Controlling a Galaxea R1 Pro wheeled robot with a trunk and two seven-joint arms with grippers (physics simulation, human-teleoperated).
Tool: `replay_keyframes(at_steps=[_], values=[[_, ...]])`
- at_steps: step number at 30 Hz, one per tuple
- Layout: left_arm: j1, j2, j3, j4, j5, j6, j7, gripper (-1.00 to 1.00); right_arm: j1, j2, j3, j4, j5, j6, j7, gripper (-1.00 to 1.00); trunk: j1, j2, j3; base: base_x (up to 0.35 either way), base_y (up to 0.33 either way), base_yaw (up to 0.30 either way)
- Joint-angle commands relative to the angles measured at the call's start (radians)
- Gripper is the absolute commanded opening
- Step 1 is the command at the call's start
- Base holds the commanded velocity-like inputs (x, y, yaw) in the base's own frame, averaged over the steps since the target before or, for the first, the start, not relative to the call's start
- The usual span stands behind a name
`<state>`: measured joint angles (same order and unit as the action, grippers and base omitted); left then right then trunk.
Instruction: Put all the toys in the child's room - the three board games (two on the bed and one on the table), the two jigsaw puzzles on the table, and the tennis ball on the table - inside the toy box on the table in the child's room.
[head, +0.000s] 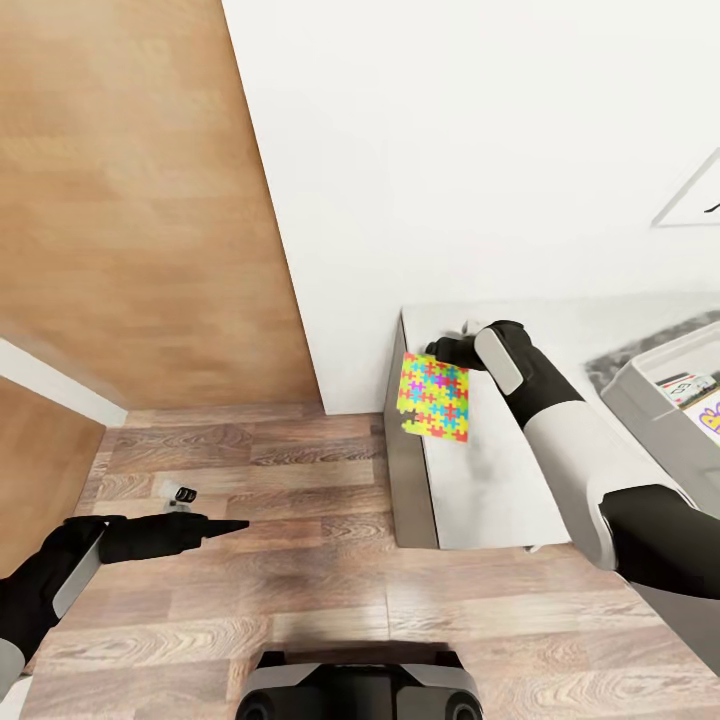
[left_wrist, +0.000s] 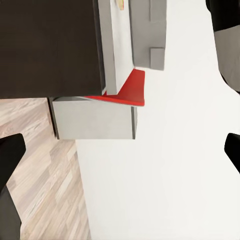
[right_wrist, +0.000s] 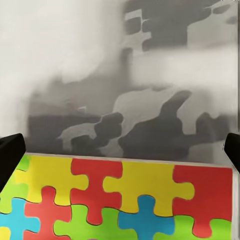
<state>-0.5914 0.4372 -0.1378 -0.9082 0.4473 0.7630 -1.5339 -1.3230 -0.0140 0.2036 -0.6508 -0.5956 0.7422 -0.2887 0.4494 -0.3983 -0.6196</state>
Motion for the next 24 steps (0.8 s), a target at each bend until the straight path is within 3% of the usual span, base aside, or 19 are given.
replay_keyframes(at_steps=[1,12,19,21,24], values=[[-0.001,0.001,-0.004,0.0,0.005,0.011,-0.002,1.0,-0.001,-0.002,0.006,-0.001,-0.011,0.002,-0.009,1.0,0.001,-0.002,-0.001,0.0,0.0,0.0],[-0.001,0.001,-0.004,0.0,0.005,0.01,-0.002,1.0,0.0,-0.013,0.005,-0.027,-0.018,-0.003,-0.005,1.0,0.001,-0.002,-0.001,0.0,0.0,0.0],[-0.001,0.002,-0.004,0.0,0.005,0.01,-0.002,1.0,0.007,-0.015,0.002,-0.172,-0.023,0.033,-0.007,1.0,0.001,-0.002,0.003,0.0,0.0,-0.002],[-0.001,0.002,-0.004,0.0,0.005,0.01,-0.002,1.0,0.011,-0.016,-0.012,-0.219,-0.023,0.064,-0.006,1.0,0.001,-0.002,0.006,0.0,0.0,-0.037],[-0.001,0.002,-0.004,0.0,0.005,0.01,-0.001,1.0,0.036,-0.016,-0.07,-0.325,-0.025,0.131,-0.003,1.0,0.001,-0.002,0.011,0.0,0.0,-0.059]])
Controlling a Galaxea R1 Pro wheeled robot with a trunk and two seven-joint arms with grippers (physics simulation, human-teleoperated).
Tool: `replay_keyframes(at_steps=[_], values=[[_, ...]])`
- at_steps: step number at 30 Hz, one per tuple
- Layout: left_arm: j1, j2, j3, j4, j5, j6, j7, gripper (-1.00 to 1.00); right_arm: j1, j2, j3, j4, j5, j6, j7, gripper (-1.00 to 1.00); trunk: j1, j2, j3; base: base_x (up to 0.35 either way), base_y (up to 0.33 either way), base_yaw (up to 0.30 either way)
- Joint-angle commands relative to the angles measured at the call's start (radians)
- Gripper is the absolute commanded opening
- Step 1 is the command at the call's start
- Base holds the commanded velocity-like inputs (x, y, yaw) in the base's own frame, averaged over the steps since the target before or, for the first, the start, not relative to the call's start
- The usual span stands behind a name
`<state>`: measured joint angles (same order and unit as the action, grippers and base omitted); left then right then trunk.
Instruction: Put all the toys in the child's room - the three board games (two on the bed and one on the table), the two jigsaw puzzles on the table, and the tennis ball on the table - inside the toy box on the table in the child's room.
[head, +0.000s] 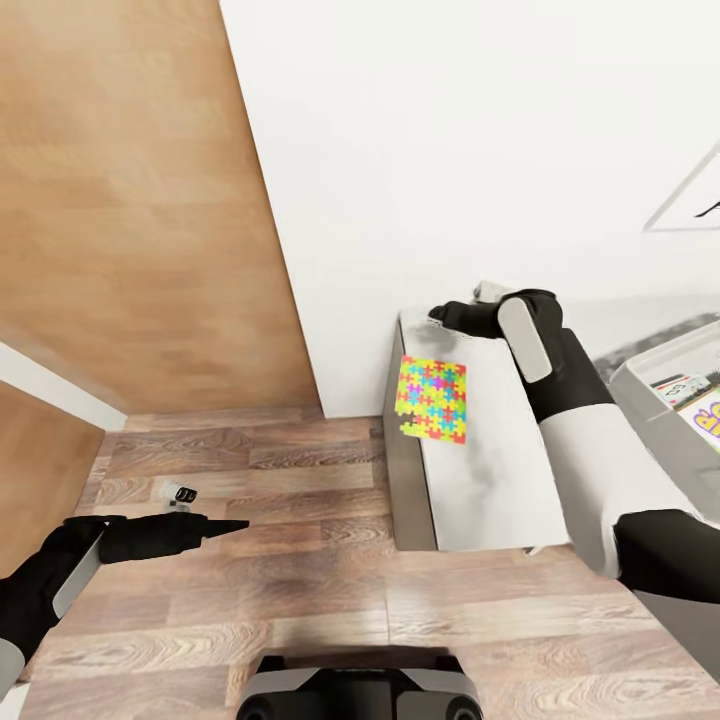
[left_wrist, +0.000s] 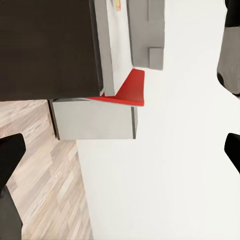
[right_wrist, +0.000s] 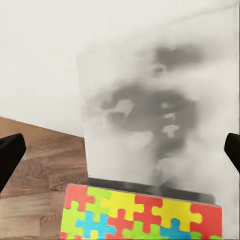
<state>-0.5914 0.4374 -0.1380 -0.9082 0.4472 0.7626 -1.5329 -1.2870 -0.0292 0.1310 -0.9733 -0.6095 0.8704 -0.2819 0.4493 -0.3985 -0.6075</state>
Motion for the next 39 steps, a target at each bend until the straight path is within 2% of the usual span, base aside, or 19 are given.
replay_keyframes(at_steps=[1,6,8,9,11,12,13,15,16,17,19,21,22,23,24,26,28,31,39], values=[[-0.001,0.001,-0.004,0.0,0.005,0.011,-0.002,1.0,0.007,-0.001,-0.013,-0.027,-0.011,0.019,-0.009,1.0,0.001,-0.001,0.0,0.0,0.0,-0.067],[-0.001,0.001,-0.004,0.0,0.005,0.011,-0.001,1.0,0.089,-0.002,-0.13,-0.222,-0.033,0.138,0.008,1.0,0.001,-0.001,0.008,0.0,0.0,-0.072],[-0.001,0.001,-0.004,0.001,0.005,0.011,-0.001,1.0,0.132,-0.004,-0.182,-0.305,-0.067,0.167,0.025,1.0,0.001,-0.001,0.011,0.0,0.0,-0.075],[-0.001,0.001,-0.004,0.001,0.005,0.011,-0.001,1.0,0.161,-0.01,-0.216,-0.354,-0.105,0.177,0.041,1.0,0.001,-0.001,0.013,0.0,0.0,-0.075],[-0.001,0.001,-0.003,0.001,0.005,0.011,-0.001,1.0,0.192,-0.023,-0.247,-0.397,-0.154,0.177,0.061,1.0,0.001,-0.001,0.016,0.0,0.0,-0.075],[-0.001,0.001,-0.004,0.001,0.005,0.011,-0.001,1.0,0.228,-0.043,-0.27,-0.429,-0.215,0.177,0.085,1.0,0.001,-0.001,0.018,0.0,0.0,-0.076],[-0.001,0.001,-0.004,0.001,0.005,0.011,-0.001,1.0,0.248,-0.056,-0.279,-0.442,-0.247,0.177,0.098,1.0,0.001,-0.001,0.02,0.0,0.0,-0.076],[-0.001,0.001,-0.003,0.003,0.005,0.011,-0.001,1.0,0.338,-0.115,-0.302,-0.478,-0.388,0.177,0.16,1.0,0.001,-0.001,0.023,0.0,0.0,-0.076],[-0.001,0.001,-0.003,0.003,0.005,0.011,-0.001,1.0,0.364,-0.13,-0.305,-0.487,-0.425,0.177,0.179,1.0,0.001,-0.001,0.024,0.0,0.0,-0.076],[-0.001,0.001,-0.003,0.004,0.005,0.011,-0.001,1.0,0.417,-0.159,-0.31,-0.507,-0.494,0.177,0.22,1.0,0.001,-0.001,0.026,0.0,0.0,-0.074],[-0.001,0.002,-0.003,0.004,0.005,0.011,-0.001,1.0,0.504,-0.191,-0.315,-0.542,-0.577,0.177,0.291,1.0,0.001,-0.001,0.029,0.0,0.0,-0.07],[-0.001,0.004,-0.003,0.004,0.005,0.011,0.0,1.0,0.567,-0.205,-0.319,-0.565,-0.614,0.177,0.344,1.0,0.001,-0.001,0.032,0.0,0.0,-0.067],[-0.001,0.008,-0.003,0.004,0.005,0.011,0.0,1.0,0.632,-0.213,-0.329,-0.582,-0.638,0.177,0.405,1.0,0.001,-0.001,0.034,0.0,0.0,-0.068],[-0.001,0.01,-0.003,0.005,0.005,0.011,0.0,1.0,0.664,-0.216,-0.335,-0.588,-0.647,0.177,0.438,1.0,0.001,-0.001,0.036,0.0,0.0,-0.071],[-0.001,0.012,-0.003,0.005,0.006,0.011,0.0,1.0,0.727,-0.218,-0.349,-0.598,-0.66,0.177,0.51,1.0,0.001,-0.001,0.037,0.0,0.0,-0.074],[-0.001,0.015,-0.003,0.005,0.005,0.011,0.001,1.0,0.786,-0.218,-0.362,-0.604,-0.667,0.177,0.588,1.0,0.001,-0.001,0.041,0.0,0.0,-0.076],[-0.001,0.02,-0.003,0.006,0.006,0.01,0.001,1.0,0.882,-0.215,-0.376,-0.61,-0.674,0.177,0.739,1.0,0.001,-0.001,0.044,0.0,0.0,-0.081],[-0.001,0.028,-0.003,0.007,0.007,0.006,0.002,1.0,0.967,-0.214,-0.383,-0.613,-0.677,0.177,0.884,1.0,0.001,-0.001,0.049,0.0,0.0,-0.09],[-0.001,0.043,0.011,0.009,0.008,0.003,0.005,1.0,1.056,-0.226,-0.392,-0.614,-0.674,0.043,1.12,1.0,0.001,-0.001,0.061,0.0,-0.005,-0.12]])
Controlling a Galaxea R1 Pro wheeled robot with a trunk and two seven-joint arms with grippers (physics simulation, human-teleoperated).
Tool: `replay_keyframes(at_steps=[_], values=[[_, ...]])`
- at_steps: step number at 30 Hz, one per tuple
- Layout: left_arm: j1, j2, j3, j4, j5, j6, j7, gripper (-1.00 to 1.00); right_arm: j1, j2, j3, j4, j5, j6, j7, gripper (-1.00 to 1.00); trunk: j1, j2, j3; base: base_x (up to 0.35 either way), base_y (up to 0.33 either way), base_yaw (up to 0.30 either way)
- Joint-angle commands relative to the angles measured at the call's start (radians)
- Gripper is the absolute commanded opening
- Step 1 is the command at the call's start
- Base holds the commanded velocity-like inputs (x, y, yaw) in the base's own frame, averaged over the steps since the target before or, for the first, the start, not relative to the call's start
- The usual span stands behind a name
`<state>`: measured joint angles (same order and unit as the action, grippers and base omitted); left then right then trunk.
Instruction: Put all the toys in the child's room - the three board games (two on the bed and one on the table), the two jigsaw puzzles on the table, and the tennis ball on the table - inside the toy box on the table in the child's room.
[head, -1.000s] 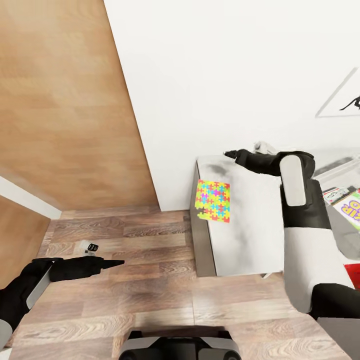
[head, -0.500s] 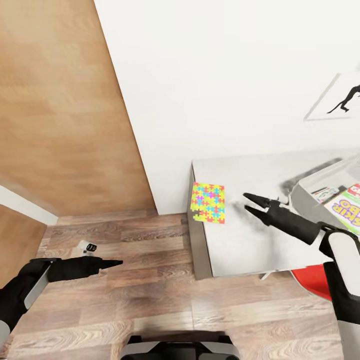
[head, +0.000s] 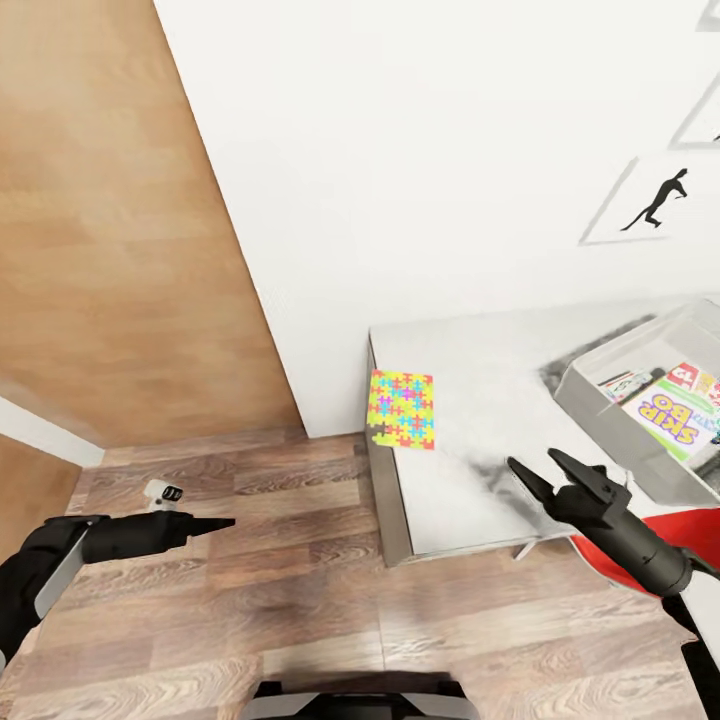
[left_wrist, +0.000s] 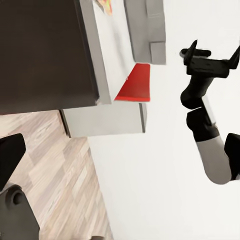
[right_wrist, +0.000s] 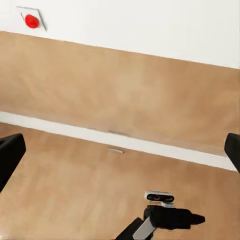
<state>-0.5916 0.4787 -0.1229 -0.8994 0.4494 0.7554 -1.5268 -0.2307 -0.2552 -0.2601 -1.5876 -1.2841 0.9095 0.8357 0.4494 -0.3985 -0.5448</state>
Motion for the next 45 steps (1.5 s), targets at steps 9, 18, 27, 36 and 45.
replay_keyframes(at_steps=[9,18,27,36,45], values=[[-0.001,0.002,0.147,0.0,0.003,0.012,0.012,1.0,0.03,-0.004,-0.033,0.001,0.223,-0.146,0.297,1.0,0.001,-0.002,0.013,0.072,-0.181,-0.141],[-0.002,0.019,0.177,-0.001,0.003,0.01,0.043,1.0,0.033,0.005,-0.074,0.002,0.358,-0.214,0.462,1.0,0.001,-0.002,0.026,0.033,-0.038,-0.185],[-0.002,0.024,0.18,-0.001,0.003,0.01,0.044,1.0,0.033,0.012,-0.077,0.002,0.379,-0.252,0.475,1.0,0.001,-0.002,0.038,-0.014,-0.102,-0.2],[-0.002,0.026,0.18,-0.001,0.003,0.01,0.043,1.0,0.033,0.014,-0.07,0.002,0.435,-0.284,0.477,1.0,0.001,-0.002,0.05,-0.042,-0.042,-0.195],[-0.002,0.032,0.182,-0.001,0.004,0.011,0.041,1.0,0.033,0.014,-0.068,0.001,0.442,-0.29,0.477,1.0,0.001,-0.002,0.062,-0.002,-0.002,-0.16]])
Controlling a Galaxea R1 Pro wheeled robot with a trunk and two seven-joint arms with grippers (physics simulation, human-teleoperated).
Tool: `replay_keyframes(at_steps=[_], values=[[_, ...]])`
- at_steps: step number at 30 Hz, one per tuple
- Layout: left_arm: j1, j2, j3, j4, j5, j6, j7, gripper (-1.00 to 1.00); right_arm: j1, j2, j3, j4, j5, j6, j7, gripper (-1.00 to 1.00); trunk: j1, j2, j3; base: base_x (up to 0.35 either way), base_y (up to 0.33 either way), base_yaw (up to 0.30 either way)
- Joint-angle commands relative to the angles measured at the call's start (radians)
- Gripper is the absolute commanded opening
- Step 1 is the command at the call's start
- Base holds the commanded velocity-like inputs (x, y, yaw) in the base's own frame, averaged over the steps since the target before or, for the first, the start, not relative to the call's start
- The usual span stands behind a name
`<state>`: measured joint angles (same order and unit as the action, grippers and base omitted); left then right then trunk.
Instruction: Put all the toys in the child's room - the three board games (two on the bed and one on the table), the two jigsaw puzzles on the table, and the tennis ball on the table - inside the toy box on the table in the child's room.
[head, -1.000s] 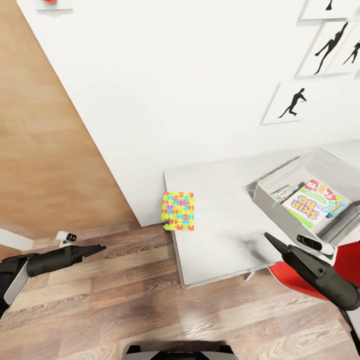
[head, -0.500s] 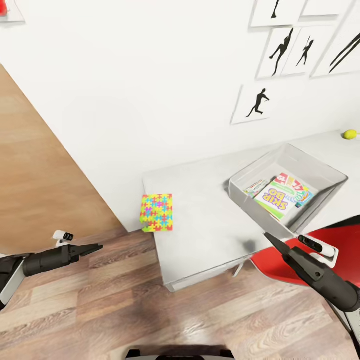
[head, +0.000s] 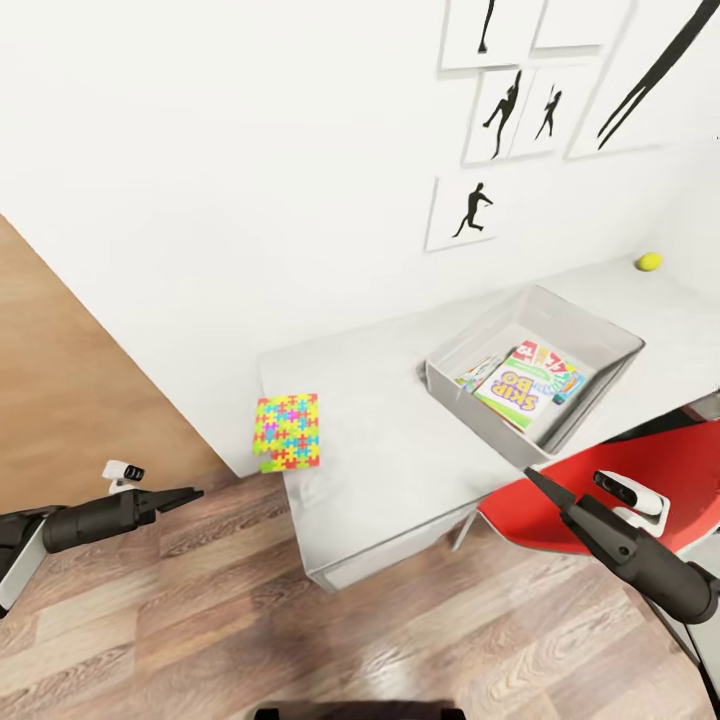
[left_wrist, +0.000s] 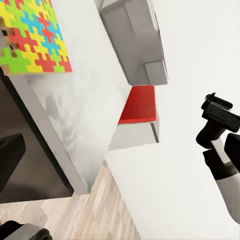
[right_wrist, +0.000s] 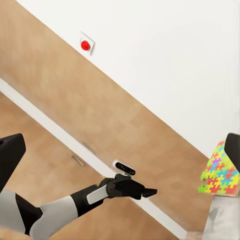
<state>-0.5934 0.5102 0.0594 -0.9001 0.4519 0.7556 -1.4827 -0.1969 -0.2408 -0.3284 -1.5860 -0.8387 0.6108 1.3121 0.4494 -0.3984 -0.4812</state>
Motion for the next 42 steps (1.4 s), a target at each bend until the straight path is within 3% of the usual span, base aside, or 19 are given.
replay_keyframes(at_steps=[1,15,42], values=[[0.0,0.006,0.0,0.0,0.002,0.011,-0.003,1.0,-0.001,0.0,0.001,0.0,-0.003,0.009,0.001,1.0,0.001,-0.002,0.0,0.0,0.0,-0.124],[0.001,0.022,0.0,0.0,0.002,0.015,-0.005,1.0,-0.001,0.003,0.05,0.0,-0.002,-0.049,-0.003,1.0,0.001,-0.002,0.022,0.0,0.013,-0.07],[0.001,0.018,-0.003,0.0,0.002,0.011,-0.001,1.0,-0.001,0.002,0.049,0.0,-0.002,-0.057,-0.001,1.0,0.001,-0.002,0.058,0.0,0.005,0.011]])
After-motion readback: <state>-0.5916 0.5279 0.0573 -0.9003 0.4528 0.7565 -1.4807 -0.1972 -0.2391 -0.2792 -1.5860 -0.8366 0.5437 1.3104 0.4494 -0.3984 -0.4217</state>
